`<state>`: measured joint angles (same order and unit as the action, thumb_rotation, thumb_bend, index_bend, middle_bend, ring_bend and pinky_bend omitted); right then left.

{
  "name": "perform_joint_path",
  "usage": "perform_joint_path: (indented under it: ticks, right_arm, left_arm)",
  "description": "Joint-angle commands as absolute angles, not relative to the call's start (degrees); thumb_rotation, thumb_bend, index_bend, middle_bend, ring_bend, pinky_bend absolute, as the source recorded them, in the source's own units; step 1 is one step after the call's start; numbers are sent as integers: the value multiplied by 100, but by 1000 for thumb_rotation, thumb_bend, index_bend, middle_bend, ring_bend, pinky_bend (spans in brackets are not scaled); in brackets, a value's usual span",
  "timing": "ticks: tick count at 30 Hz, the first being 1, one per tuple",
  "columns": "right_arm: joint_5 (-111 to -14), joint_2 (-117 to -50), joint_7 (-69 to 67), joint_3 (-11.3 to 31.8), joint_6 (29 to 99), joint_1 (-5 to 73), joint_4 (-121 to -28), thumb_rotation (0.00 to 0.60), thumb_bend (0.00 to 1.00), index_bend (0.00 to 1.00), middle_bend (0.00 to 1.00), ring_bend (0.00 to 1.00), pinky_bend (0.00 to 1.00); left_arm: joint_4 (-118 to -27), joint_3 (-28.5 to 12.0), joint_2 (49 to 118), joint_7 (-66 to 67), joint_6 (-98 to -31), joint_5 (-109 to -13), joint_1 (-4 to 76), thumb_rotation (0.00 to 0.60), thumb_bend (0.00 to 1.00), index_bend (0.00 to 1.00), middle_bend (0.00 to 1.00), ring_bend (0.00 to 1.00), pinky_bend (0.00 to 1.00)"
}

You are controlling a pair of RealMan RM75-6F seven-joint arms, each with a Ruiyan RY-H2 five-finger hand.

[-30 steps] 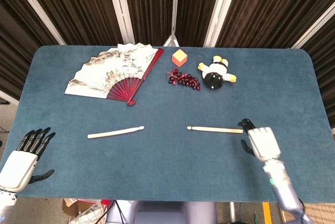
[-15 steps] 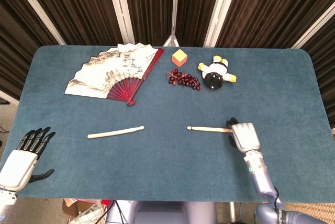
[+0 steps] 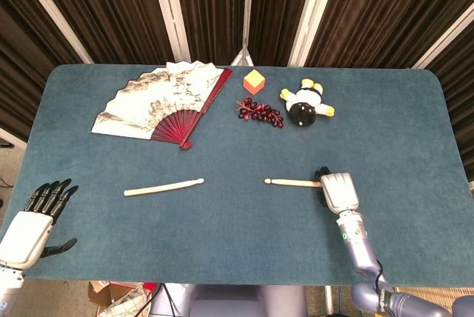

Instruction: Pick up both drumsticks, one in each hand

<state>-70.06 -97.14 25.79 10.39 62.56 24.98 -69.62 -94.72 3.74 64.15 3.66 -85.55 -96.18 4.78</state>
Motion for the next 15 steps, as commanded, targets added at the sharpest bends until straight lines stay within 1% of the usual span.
perform_joint_path:
  ticks: [1,4,9,11,15]
  right_arm:
    - [-6977,-9786,2565,1035,6244,2525,-6818,600,414,454,368,735,820]
    - [-6967,-9833,2501,1025,6248,2527,-6692,600,414,510,426,742,823]
    - [-7036,-9911,2335,974,6291,2515,-6509,600,416,678,571,775,845]
    - [-7100,-9936,2238,940,6324,2507,-6443,600,430,719,599,779,845]
    - [-7199,-9944,2065,911,6390,2497,-6408,600,489,779,635,781,846]
  left_arm:
    - [-9472,374,6412,363,-8558,-9620,477,600,64,0,0,0,30]
    - [-9471,377,6410,364,-8552,-9619,478,600,64,0,0,0,30]
    - [-9478,379,6410,367,-8544,-9616,481,600,64,0,0,0,30]
    - [-9483,379,6410,369,-8542,-9612,480,600,64,0,0,0,29]
    - [-9491,379,6410,373,-8531,-9601,482,600,64,0,0,0,29]
